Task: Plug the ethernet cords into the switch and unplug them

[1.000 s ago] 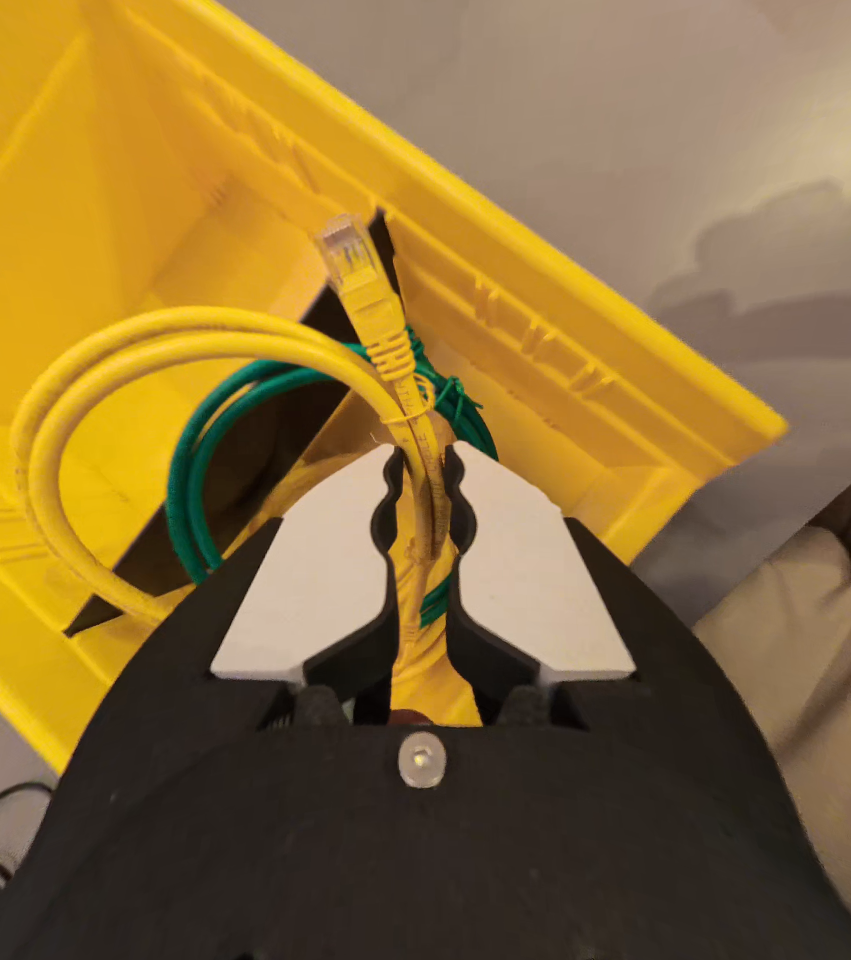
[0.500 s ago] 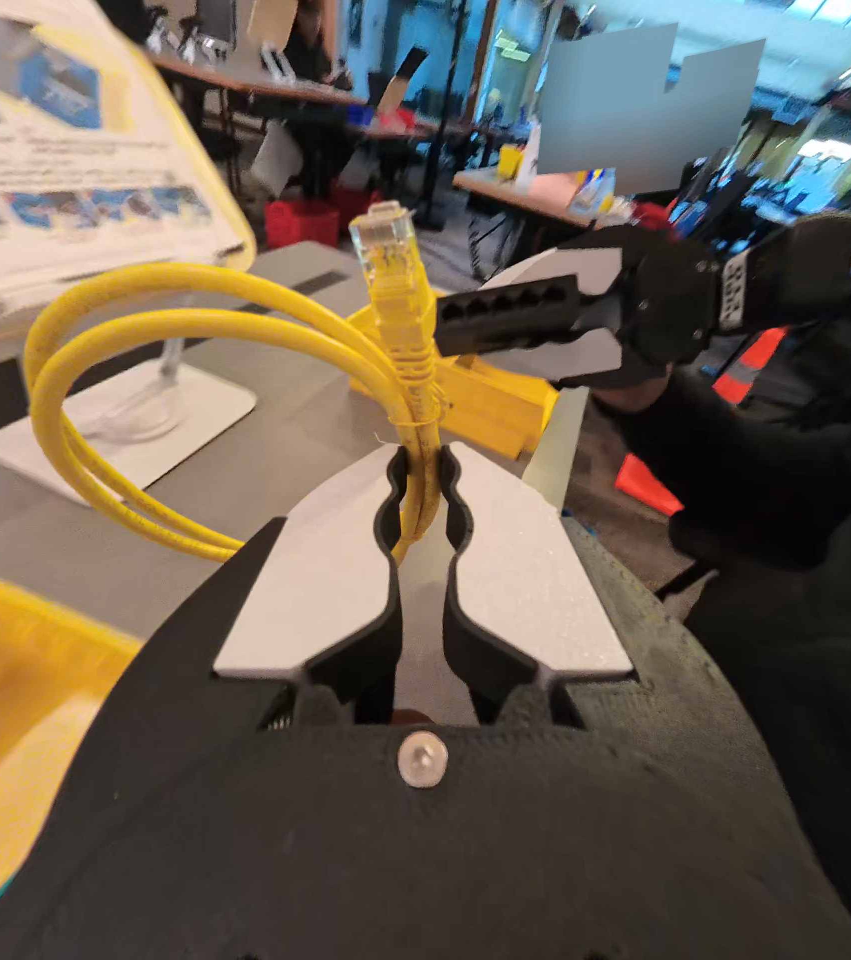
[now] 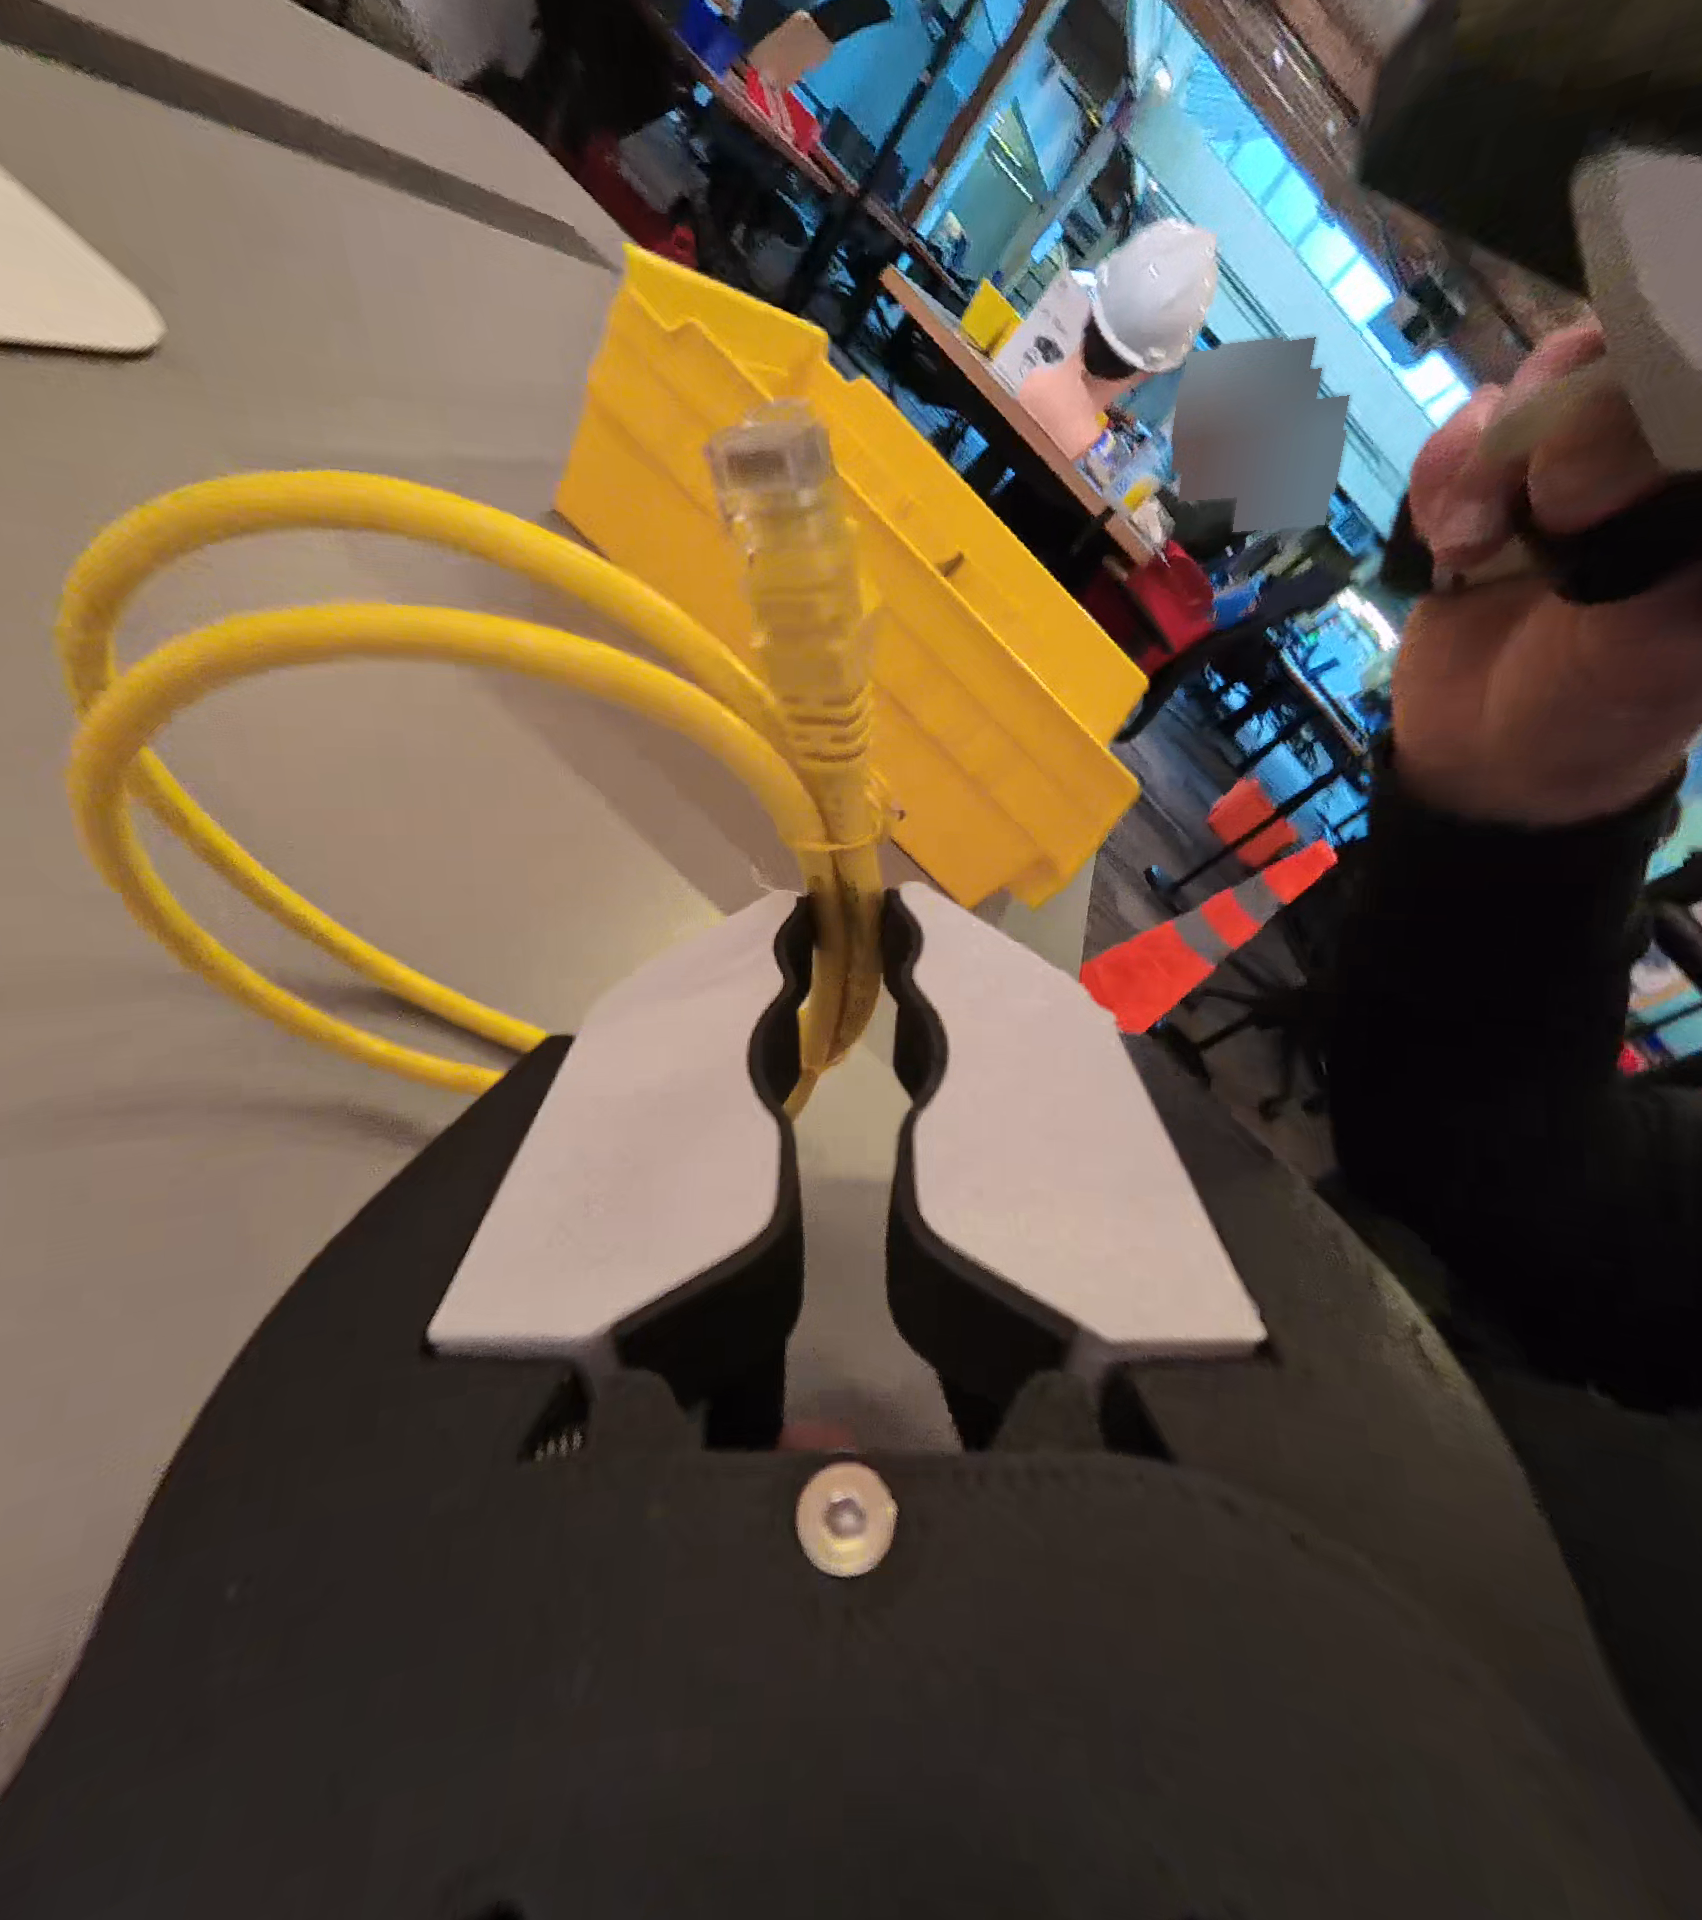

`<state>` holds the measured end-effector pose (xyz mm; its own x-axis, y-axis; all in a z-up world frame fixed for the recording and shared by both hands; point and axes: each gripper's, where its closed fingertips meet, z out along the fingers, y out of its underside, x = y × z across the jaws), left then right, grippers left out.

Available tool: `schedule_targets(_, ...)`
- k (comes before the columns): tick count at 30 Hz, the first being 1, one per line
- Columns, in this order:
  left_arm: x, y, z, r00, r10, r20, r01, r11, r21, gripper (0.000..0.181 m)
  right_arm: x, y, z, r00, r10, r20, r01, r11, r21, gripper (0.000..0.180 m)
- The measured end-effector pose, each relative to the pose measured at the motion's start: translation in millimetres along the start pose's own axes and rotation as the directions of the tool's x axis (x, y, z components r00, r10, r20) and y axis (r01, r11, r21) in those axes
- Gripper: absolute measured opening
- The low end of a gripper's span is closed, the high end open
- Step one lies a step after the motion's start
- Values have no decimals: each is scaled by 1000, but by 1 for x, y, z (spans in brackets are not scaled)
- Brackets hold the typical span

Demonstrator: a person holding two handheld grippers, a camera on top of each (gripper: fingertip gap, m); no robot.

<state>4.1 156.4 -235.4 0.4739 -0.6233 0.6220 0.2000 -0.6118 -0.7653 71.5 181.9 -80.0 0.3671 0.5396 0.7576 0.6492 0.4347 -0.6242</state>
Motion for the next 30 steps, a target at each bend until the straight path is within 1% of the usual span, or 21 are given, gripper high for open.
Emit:
schedule_targets(3, -16, -3, -15, 994, -14, 111, 10, 999, 35, 17, -3, -2, 2, 1000, 5, 13, -5, 1000, 5, 30)
schedule_targets(5, -31, 0, -25, 978, -10, 208, 5, 1000, 22, 23, -6, -3, 4, 1000, 4, 23, -4, 1000, 7, 30)
schedule_targets(9, -61, 0, -46, 917, -36, 397, 27, 999, 27, 35, -13, -4, 8, 999, -4, 40, 4, 1000, 3, 30)
schedule_targets(11, -73, 4, -47, 889, -42, 455, 40, 999, 13, 42, -14, -5, 9, 999, -5, 45, 5, 1000, 3, 30)
schedule_targets(14, -87, 7, -51, 840, -46, 541, 56, 998, -2, 63, -16, -6, 9, 999, -10, 50, 10, 1000, 0, 30)
schedule_targets(17, -102, 10, -58, 774, -18, 633, 52, 998, -34, 86, -15, -5, 9, 999, -9, 51, 9, 1000, -2, 30)
schedule_targets(19, -109, 17, -58, 742, 14, 670, 60, 994, -88, 99, -16, -5, 9, 998, -6, 55, 6, 1000, -1, 31)
schedule_targets(20, -114, 17, -60, 724, 30, 689, 53, 994, -99, 99, -17, -4, 9, 998, -7, 58, 7, 1000, -3, 31)
schedule_targets(23, -124, 11, -61, 699, 52, 713, 46, 992, -117, 76, -18, -4, 11, 998, -4, 64, 5, 1000, -5, 30)
schedule_targets(26, -131, 4, -53, 723, 37, 690, 63, 991, -120, 54, -19, -4, 11, 998, -4, 67, 4, 1000, -5, 30)
schedule_targets(28, -145, 0, -51, 704, 57, 708, 68, 987, -147, 38, -19, -5, 11, 998, -2, 70, 2, 1000, -2, 30)
schedule_targets(30, -157, 0, -47, 693, 81, 717, 78, 980, -185, 29, -18, -5, 11, 998, -2, 68, 3, 1000, -3, 30)
